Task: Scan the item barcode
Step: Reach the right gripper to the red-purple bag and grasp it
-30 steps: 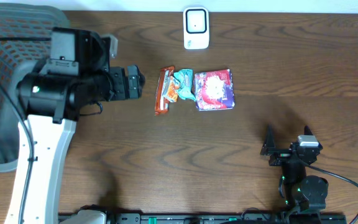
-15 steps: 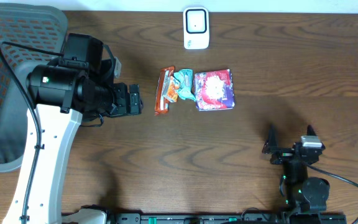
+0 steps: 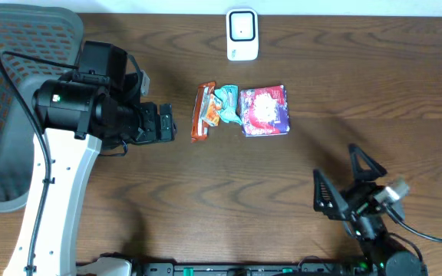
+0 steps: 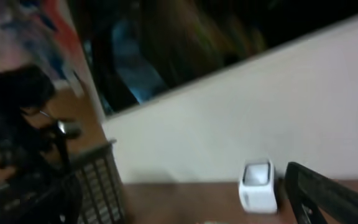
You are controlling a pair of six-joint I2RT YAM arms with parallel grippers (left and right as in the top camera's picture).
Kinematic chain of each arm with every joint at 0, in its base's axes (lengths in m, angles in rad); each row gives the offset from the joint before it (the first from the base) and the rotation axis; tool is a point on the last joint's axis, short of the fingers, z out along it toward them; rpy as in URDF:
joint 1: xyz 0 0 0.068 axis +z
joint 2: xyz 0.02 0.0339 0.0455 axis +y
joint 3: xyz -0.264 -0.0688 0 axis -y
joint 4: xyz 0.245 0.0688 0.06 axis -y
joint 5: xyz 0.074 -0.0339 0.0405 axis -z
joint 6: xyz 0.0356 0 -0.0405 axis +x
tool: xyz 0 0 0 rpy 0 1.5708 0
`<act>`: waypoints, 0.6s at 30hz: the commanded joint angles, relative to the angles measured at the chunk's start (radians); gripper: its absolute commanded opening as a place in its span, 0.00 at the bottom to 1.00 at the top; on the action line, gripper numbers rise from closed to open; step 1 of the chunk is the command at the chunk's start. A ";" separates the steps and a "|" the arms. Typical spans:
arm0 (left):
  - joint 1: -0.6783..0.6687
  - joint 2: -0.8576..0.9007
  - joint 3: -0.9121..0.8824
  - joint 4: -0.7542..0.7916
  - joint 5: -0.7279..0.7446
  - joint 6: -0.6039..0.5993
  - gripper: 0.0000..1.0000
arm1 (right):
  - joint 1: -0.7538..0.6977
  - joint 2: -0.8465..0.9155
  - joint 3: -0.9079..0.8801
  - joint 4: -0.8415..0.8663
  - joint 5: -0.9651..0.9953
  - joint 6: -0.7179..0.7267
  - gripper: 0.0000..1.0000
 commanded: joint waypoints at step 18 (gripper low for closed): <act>-0.004 0.005 -0.005 -0.003 -0.006 -0.009 0.98 | 0.000 1.153 1.157 -1.257 0.066 -0.609 0.99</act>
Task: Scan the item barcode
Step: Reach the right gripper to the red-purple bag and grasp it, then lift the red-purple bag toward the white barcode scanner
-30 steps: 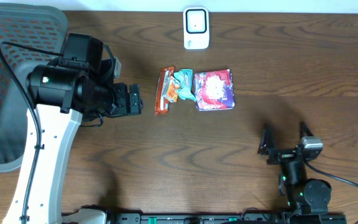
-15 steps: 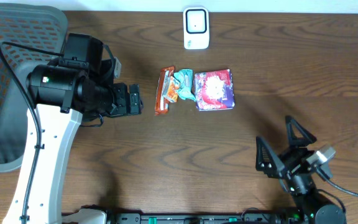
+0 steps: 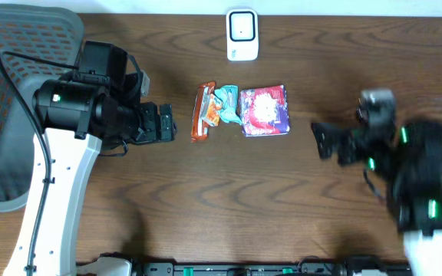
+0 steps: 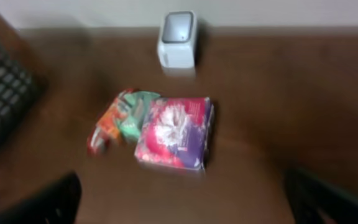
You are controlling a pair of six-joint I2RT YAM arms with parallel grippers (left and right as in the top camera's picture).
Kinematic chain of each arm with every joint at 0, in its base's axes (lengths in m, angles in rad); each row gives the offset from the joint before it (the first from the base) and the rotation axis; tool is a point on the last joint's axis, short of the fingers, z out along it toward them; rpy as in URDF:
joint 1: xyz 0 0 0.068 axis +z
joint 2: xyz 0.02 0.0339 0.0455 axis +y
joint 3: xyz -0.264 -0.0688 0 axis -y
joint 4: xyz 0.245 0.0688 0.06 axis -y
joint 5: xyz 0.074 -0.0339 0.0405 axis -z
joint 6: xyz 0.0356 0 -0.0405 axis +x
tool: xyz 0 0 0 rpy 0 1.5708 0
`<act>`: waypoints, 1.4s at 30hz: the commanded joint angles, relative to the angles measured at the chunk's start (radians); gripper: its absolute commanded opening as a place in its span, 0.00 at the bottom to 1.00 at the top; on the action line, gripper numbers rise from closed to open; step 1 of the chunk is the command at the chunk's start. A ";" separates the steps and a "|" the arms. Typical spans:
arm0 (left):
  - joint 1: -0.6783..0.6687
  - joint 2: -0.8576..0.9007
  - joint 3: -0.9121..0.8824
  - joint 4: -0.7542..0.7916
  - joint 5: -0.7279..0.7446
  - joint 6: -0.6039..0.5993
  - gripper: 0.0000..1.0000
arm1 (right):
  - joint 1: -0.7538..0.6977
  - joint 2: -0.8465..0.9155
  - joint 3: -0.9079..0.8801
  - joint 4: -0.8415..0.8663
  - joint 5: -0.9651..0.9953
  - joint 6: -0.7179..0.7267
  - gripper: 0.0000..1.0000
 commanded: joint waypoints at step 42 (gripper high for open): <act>-0.004 0.004 -0.004 -0.003 -0.006 -0.008 0.98 | -0.005 1.137 0.481 -0.141 -0.386 -0.061 0.01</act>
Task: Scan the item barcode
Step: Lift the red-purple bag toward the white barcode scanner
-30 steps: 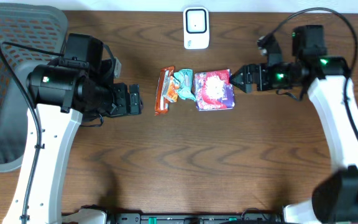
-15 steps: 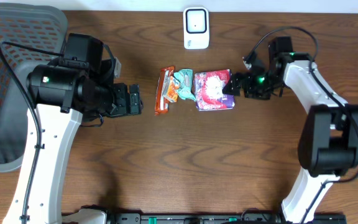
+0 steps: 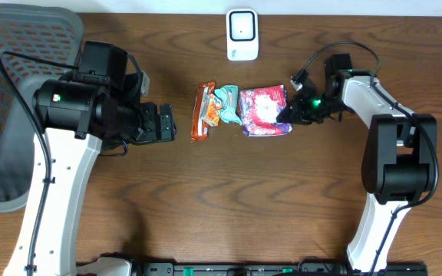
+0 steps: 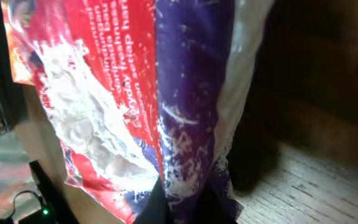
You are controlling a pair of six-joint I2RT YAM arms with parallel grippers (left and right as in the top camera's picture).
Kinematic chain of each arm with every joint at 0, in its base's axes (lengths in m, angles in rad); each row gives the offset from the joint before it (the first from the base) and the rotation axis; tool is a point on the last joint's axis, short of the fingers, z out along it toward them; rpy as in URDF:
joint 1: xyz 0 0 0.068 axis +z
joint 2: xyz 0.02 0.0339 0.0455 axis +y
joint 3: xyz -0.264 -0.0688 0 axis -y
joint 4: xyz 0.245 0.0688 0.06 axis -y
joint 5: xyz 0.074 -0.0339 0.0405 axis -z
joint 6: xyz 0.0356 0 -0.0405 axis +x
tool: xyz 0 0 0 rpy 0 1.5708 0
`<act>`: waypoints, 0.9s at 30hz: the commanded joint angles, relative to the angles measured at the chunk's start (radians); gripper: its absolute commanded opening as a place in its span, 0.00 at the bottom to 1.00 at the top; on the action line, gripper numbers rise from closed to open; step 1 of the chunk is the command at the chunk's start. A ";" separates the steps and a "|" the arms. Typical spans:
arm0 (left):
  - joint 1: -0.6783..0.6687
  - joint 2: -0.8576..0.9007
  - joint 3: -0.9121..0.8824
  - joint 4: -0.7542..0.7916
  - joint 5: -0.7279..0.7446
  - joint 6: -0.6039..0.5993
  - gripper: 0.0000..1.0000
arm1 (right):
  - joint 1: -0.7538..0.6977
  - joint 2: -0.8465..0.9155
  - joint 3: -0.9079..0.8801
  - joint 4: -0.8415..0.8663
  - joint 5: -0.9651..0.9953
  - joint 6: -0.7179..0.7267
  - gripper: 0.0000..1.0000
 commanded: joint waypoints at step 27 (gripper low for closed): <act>-0.004 0.004 -0.003 -0.003 -0.006 -0.008 0.98 | 0.399 -0.137 0.066 -0.175 1.311 0.441 0.01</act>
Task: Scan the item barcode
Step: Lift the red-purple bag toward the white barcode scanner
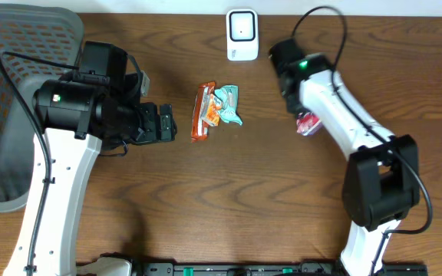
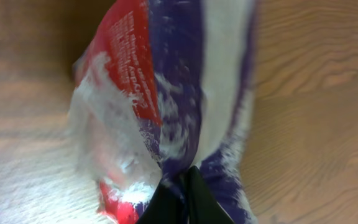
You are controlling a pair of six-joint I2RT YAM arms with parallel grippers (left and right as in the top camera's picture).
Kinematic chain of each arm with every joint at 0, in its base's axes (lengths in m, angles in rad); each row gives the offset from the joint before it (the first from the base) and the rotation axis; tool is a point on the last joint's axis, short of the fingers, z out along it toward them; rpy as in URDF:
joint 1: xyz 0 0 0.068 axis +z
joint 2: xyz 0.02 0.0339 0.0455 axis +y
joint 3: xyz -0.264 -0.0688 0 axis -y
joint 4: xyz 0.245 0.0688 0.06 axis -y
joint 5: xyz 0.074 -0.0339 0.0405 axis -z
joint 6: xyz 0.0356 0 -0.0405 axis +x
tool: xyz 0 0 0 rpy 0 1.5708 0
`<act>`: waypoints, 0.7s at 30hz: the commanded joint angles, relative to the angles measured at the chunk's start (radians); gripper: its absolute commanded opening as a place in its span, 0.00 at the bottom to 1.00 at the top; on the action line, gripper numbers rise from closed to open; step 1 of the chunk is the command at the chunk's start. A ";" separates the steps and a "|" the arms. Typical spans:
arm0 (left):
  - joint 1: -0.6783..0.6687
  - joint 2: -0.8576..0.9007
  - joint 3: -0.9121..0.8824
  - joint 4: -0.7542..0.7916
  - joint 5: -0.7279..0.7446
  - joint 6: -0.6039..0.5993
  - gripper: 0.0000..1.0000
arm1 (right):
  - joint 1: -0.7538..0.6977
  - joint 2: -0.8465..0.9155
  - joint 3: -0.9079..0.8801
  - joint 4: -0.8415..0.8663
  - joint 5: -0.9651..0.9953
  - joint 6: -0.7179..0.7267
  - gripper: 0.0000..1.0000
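The red and purple snack packet (image 2: 166, 99) hangs from my right gripper (image 2: 182, 190), which is shut on its lower edge. Seen from overhead, the packet (image 1: 307, 123) peeks out from under my right arm, right of the table's middle and clear of the other packets. The white barcode scanner (image 1: 242, 34) stands at the far edge, up and to the left of it. My left gripper (image 1: 164, 123) hovers left of the packets, holding nothing that I can see; its jaws are unclear.
An orange packet (image 1: 203, 112) and a teal packet (image 1: 227, 105) lie side by side at the table's middle. A dark mesh basket (image 1: 14, 92) sits at the far left, behind the left arm.
The red and purple packet was lying beside the teal packet with my right gripper pinching its right edge. It is now off that spot, held further right. The left arm is unchanged.
My right gripper was open and low at the front right, far from the packets. Then it was open at the right, facing all three packets. Then it was shut on the red and purple packet's edge, and now it holds that packet away from the others.
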 commanded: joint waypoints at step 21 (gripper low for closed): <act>-0.004 0.004 -0.003 -0.003 -0.006 -0.006 0.98 | -0.013 0.008 0.354 -0.170 -0.420 -0.116 0.72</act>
